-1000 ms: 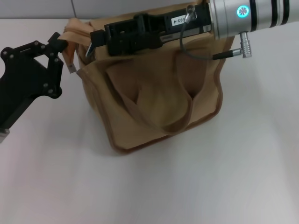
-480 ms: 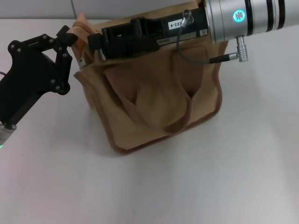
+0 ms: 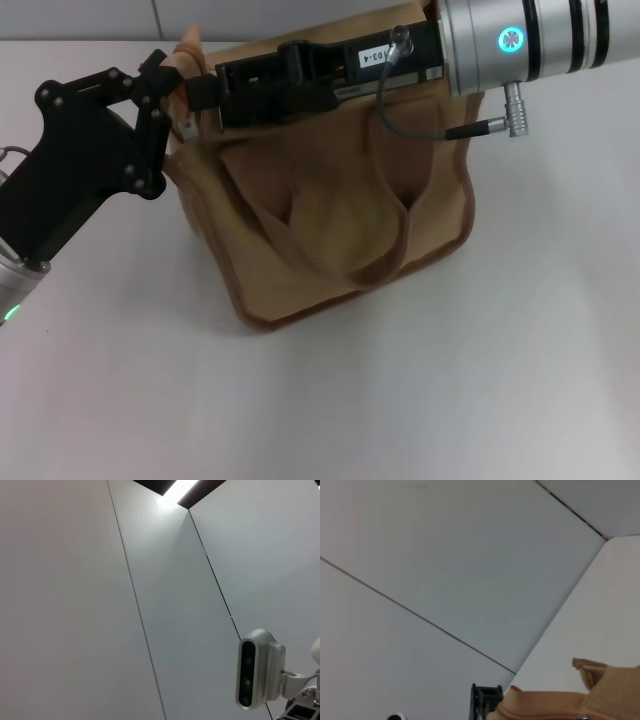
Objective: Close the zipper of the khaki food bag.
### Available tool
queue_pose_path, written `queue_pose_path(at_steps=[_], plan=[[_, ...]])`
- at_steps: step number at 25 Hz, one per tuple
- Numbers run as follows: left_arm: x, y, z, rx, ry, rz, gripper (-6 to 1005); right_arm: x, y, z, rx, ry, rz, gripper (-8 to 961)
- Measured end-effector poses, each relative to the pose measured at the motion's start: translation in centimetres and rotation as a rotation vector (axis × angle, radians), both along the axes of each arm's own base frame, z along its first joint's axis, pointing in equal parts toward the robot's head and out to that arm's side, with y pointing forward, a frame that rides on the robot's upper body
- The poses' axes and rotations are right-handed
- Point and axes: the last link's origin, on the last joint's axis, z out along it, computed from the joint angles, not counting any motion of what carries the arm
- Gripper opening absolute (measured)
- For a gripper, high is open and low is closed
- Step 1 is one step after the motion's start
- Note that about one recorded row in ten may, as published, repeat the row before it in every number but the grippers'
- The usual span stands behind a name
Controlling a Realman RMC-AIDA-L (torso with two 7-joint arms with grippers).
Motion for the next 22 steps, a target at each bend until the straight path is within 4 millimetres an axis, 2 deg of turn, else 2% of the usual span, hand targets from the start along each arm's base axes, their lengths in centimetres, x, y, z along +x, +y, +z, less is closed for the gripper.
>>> queue_pose_path(at_steps=[11,22], plan=[[0.49,0.68,-0.05,-0.018,-0.006,-0.008,-1,0.06,-0.18,-0.13,0.011,-0.002,0.035,716],[0.08,0.28,0.05,-0.014,-0.010,0.006,-1,0.51,-0.06,-0.20,0.024,-0.011,0.023,651]])
